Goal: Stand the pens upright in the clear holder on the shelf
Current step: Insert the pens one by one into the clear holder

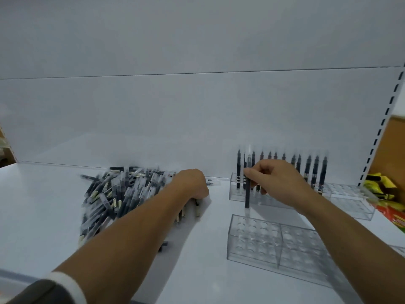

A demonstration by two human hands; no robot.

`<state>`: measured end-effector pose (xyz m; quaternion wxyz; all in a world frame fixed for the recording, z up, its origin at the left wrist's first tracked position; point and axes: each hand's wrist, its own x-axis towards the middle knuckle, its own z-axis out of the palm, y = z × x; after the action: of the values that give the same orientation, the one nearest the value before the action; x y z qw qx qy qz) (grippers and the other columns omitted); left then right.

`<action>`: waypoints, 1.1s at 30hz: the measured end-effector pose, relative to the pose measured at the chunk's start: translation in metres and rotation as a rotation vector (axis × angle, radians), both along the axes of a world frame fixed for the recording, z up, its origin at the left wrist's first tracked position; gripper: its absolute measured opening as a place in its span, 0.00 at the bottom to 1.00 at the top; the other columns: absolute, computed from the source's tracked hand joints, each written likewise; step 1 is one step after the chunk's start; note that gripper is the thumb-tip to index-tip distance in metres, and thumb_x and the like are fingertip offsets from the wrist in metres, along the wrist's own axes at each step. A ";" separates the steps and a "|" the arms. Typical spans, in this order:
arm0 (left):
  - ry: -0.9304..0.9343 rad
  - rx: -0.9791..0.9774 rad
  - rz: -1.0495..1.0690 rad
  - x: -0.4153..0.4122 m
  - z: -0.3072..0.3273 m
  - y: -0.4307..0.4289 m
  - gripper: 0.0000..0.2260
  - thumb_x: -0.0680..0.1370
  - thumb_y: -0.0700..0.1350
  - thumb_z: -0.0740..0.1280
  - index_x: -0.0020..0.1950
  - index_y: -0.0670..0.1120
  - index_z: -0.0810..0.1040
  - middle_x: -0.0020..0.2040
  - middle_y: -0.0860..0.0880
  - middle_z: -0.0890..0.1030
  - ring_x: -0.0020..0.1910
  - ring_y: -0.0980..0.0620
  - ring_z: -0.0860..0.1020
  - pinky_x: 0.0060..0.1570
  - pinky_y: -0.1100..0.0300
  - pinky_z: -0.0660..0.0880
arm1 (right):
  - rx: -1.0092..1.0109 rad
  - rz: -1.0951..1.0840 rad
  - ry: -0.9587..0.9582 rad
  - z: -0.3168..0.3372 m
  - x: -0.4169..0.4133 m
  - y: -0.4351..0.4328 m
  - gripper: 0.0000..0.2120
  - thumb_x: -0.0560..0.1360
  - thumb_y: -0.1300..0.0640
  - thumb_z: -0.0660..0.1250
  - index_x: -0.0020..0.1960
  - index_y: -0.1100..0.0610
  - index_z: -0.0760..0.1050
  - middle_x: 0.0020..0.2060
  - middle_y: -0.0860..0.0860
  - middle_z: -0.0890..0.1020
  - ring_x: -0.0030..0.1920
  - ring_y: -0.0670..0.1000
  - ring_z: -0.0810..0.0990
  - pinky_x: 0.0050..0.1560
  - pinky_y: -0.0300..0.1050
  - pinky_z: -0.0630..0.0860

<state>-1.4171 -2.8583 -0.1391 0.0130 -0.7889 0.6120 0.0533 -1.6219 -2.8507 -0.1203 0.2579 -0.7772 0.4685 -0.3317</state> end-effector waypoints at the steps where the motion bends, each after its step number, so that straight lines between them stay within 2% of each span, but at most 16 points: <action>1: 0.012 -0.009 0.007 0.000 0.000 0.000 0.02 0.75 0.41 0.63 0.45 0.43 0.72 0.35 0.49 0.71 0.42 0.48 0.74 0.41 0.59 0.71 | -0.004 0.005 -0.007 0.000 0.002 -0.001 0.14 0.78 0.46 0.66 0.40 0.54 0.79 0.38 0.49 0.84 0.38 0.50 0.82 0.44 0.45 0.79; 3: 0.019 -0.020 0.007 0.000 0.000 0.000 0.02 0.76 0.41 0.61 0.45 0.43 0.71 0.35 0.49 0.71 0.42 0.48 0.74 0.41 0.59 0.70 | -0.010 0.011 -0.009 -0.001 0.005 -0.004 0.14 0.78 0.46 0.66 0.40 0.54 0.79 0.38 0.50 0.84 0.40 0.52 0.83 0.47 0.47 0.79; 5: 0.068 -0.017 0.011 0.002 0.002 0.001 0.05 0.78 0.40 0.60 0.42 0.42 0.70 0.35 0.48 0.70 0.42 0.48 0.73 0.39 0.59 0.69 | -0.017 0.017 -0.004 -0.002 0.008 -0.007 0.14 0.78 0.46 0.66 0.40 0.54 0.78 0.38 0.51 0.83 0.41 0.53 0.82 0.48 0.49 0.80; 8: 0.229 -0.041 0.056 0.009 0.007 0.004 0.07 0.77 0.40 0.63 0.39 0.40 0.71 0.33 0.47 0.71 0.34 0.50 0.71 0.30 0.62 0.65 | -0.021 0.015 0.008 -0.003 0.009 -0.010 0.13 0.78 0.46 0.66 0.39 0.53 0.77 0.37 0.50 0.82 0.41 0.52 0.82 0.47 0.49 0.80; 10: 0.383 -0.107 0.073 0.016 0.009 0.007 0.06 0.76 0.42 0.66 0.41 0.41 0.75 0.33 0.46 0.73 0.30 0.51 0.70 0.29 0.62 0.65 | -0.021 0.011 0.002 -0.004 0.008 -0.012 0.13 0.78 0.46 0.66 0.39 0.53 0.77 0.36 0.49 0.82 0.40 0.51 0.82 0.46 0.47 0.79; 13: 0.730 -0.246 0.067 0.022 0.009 0.013 0.06 0.77 0.42 0.68 0.45 0.40 0.82 0.34 0.46 0.81 0.26 0.53 0.71 0.28 0.65 0.69 | -0.018 0.004 -0.018 -0.004 0.008 -0.012 0.13 0.78 0.46 0.66 0.40 0.53 0.77 0.36 0.49 0.81 0.40 0.51 0.81 0.45 0.46 0.78; 16: 0.963 -0.412 0.015 0.018 0.007 0.016 0.05 0.78 0.41 0.68 0.51 0.41 0.82 0.38 0.46 0.82 0.30 0.54 0.76 0.31 0.65 0.73 | -0.025 0.002 -0.036 -0.003 0.008 -0.011 0.13 0.78 0.46 0.65 0.41 0.53 0.78 0.36 0.49 0.81 0.39 0.50 0.80 0.45 0.47 0.79; 19: 1.090 -0.532 -0.046 0.004 0.007 0.014 0.06 0.78 0.41 0.68 0.54 0.43 0.80 0.44 0.48 0.84 0.40 0.56 0.83 0.37 0.65 0.77 | -0.027 -0.011 -0.067 0.004 0.004 -0.009 0.13 0.78 0.46 0.66 0.40 0.54 0.78 0.35 0.51 0.81 0.39 0.54 0.81 0.44 0.49 0.79; 21: 1.157 -0.587 -0.089 -0.009 0.010 0.013 0.06 0.78 0.41 0.68 0.55 0.44 0.80 0.47 0.48 0.84 0.43 0.56 0.84 0.41 0.64 0.78 | -0.034 -0.030 -0.115 0.012 -0.003 -0.010 0.14 0.78 0.46 0.66 0.40 0.54 0.79 0.35 0.51 0.82 0.38 0.54 0.82 0.40 0.48 0.79; 22: 1.191 -0.607 -0.112 -0.016 0.012 0.011 0.06 0.78 0.41 0.68 0.55 0.44 0.81 0.47 0.48 0.84 0.43 0.55 0.84 0.43 0.64 0.78 | -0.049 -0.042 -0.135 0.017 -0.009 -0.010 0.14 0.78 0.46 0.66 0.40 0.54 0.79 0.34 0.50 0.82 0.35 0.51 0.82 0.37 0.46 0.78; 25: 1.284 -0.661 -0.199 -0.041 0.021 0.010 0.07 0.78 0.41 0.68 0.55 0.47 0.81 0.45 0.50 0.85 0.44 0.56 0.83 0.42 0.67 0.78 | -0.090 -0.093 -0.154 0.029 -0.035 -0.011 0.13 0.78 0.47 0.66 0.40 0.54 0.80 0.27 0.44 0.79 0.25 0.39 0.75 0.31 0.35 0.70; 30: 1.419 -0.685 -0.271 -0.097 0.029 0.008 0.09 0.78 0.43 0.68 0.58 0.50 0.79 0.48 0.51 0.84 0.46 0.57 0.82 0.44 0.67 0.79 | -0.108 -0.246 -0.286 0.034 -0.098 -0.021 0.13 0.78 0.48 0.67 0.41 0.56 0.80 0.33 0.46 0.83 0.31 0.45 0.78 0.36 0.42 0.73; 33: 1.432 -0.628 -0.335 -0.132 0.023 0.005 0.12 0.79 0.44 0.67 0.61 0.48 0.78 0.49 0.50 0.84 0.49 0.56 0.82 0.49 0.64 0.79 | -0.140 -0.363 -0.270 0.026 -0.125 -0.029 0.13 0.79 0.49 0.66 0.45 0.58 0.81 0.37 0.48 0.83 0.30 0.42 0.77 0.36 0.39 0.72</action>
<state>-1.5492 -2.8536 -0.1156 -0.5982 -0.4274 0.5683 0.3695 -1.7470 -2.8799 -0.0943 0.1998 -0.6448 0.5379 -0.5050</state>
